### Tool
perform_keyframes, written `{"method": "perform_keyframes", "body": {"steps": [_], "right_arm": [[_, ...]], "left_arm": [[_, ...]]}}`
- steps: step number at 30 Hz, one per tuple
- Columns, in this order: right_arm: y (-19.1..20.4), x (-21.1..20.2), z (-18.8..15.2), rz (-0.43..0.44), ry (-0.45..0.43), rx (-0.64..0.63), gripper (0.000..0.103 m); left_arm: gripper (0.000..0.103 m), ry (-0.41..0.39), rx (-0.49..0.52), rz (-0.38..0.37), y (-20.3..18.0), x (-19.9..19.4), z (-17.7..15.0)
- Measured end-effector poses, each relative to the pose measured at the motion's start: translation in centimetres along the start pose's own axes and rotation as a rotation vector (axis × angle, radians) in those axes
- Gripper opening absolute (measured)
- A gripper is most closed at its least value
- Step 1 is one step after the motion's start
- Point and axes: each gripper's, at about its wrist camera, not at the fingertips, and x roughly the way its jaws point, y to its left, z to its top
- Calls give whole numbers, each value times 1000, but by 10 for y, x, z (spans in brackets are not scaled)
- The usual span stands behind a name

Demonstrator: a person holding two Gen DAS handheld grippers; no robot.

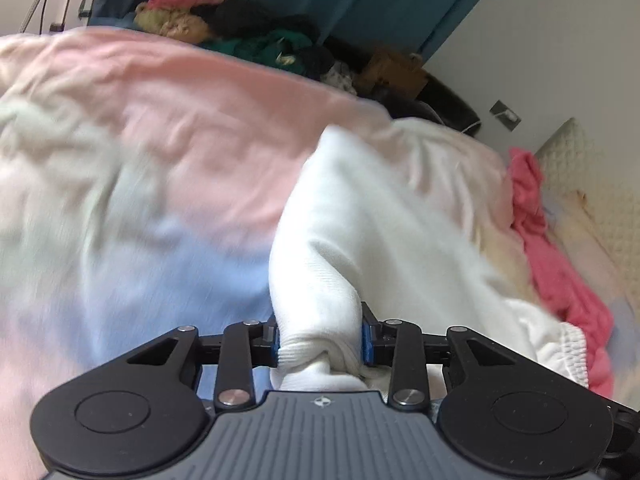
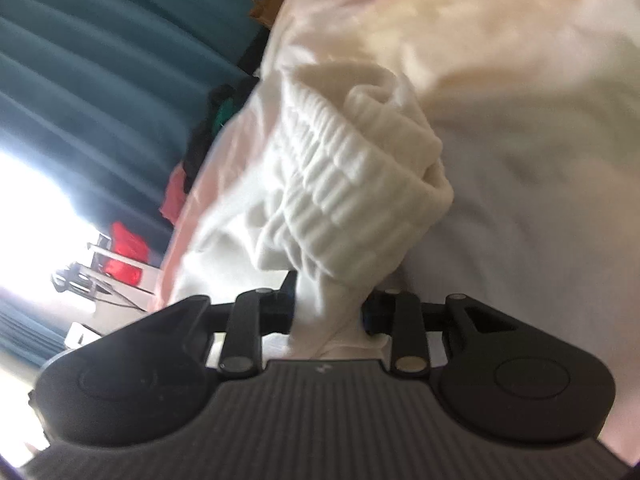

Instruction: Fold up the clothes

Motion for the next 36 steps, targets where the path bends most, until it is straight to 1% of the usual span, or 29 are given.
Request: {"method": "perform_keyframes", "body": {"steps": [1, 4, 8, 10, 12, 13, 14, 17, 19, 21, 22, 23, 24, 25, 27, 28, 29, 30, 31, 32, 33, 34, 35, 36], "right_arm": [[-2, 0, -4, -4, -4, 7, 36], [-9, -1, -15, -14, -14, 29, 40], [8, -23, -19, -115, 10, 18, 41], [21, -36, -18, -159, 24, -22, 41], [33, -53, -19, -180, 31, -78, 40], [40, -63, -20, -179, 29, -100, 41], [47, -75, -23, -171, 22, -117, 41], [72, -113, -32, -144, -2, -179, 41], [91, -140, -39, -125, -23, -231, 41], [112, -167, -44, -113, -53, -306, 41], [123, -181, -49, -109, -73, -344, 41], [133, -197, -55, -105, -92, -381, 41], [143, -211, -61, -98, -108, -414, 41], [152, -225, -66, -88, -122, -445, 41], [169, -252, -76, -78, -141, -492, 41], [176, -264, -81, -74, -150, -511, 41], [182, -276, -86, -69, -159, -527, 41], [187, -287, -91, -64, -168, -541, 46], [192, -297, -96, -59, -176, -554, 53], [195, -305, -101, -56, -185, -566, 69], [197, -312, -107, -54, -194, -578, 83], [199, -319, -113, -52, -201, -590, 87], [200, -325, -119, -52, -205, -603, 85], [200, -328, -125, -52, -203, -618, 85]], "left_arm": [[39, -16, 39, 0, -1, -1, -2], [41, -11, 84, 3, -6, -4, -1], [45, -15, 122, 26, -18, -37, 3], [46, -18, 141, 39, -24, -54, 5], [46, -21, 160, 51, -30, -71, 7], [47, -29, 178, 47, -41, -105, 1], [48, -43, 198, 48, -50, -127, -1], [50, -89, 243, 54, -71, -177, -3], [53, -125, 260, 47, -86, -212, -6], [61, -161, 276, 37, -100, -249, -10], [62, -179, 284, 32, -108, -267, -13], [66, -195, 289, 25, -114, -285, -15], [71, -207, 300, 24, -121, -302, -18], [73, -217, 317, 29, -129, -318, -21], [83, -242, 344, 39, -142, -347, -30], [85, -255, 350, 42, -148, -361, -35], [90, -266, 353, 39, -152, -374, -40], [95, -280, 355, 35, -156, -386, -47], [97, -299, 372, 42, -160, -396, -55], [100, -319, 394, 54, -164, -405, -64], [101, -335, 415, 65, -168, -414, -73], [102, -343, 420, 64, -169, -421, -81], [103, -345, 409, 52, -169, -429, -88], [103, -347, 396, 39, -168, -436, -94]]}}
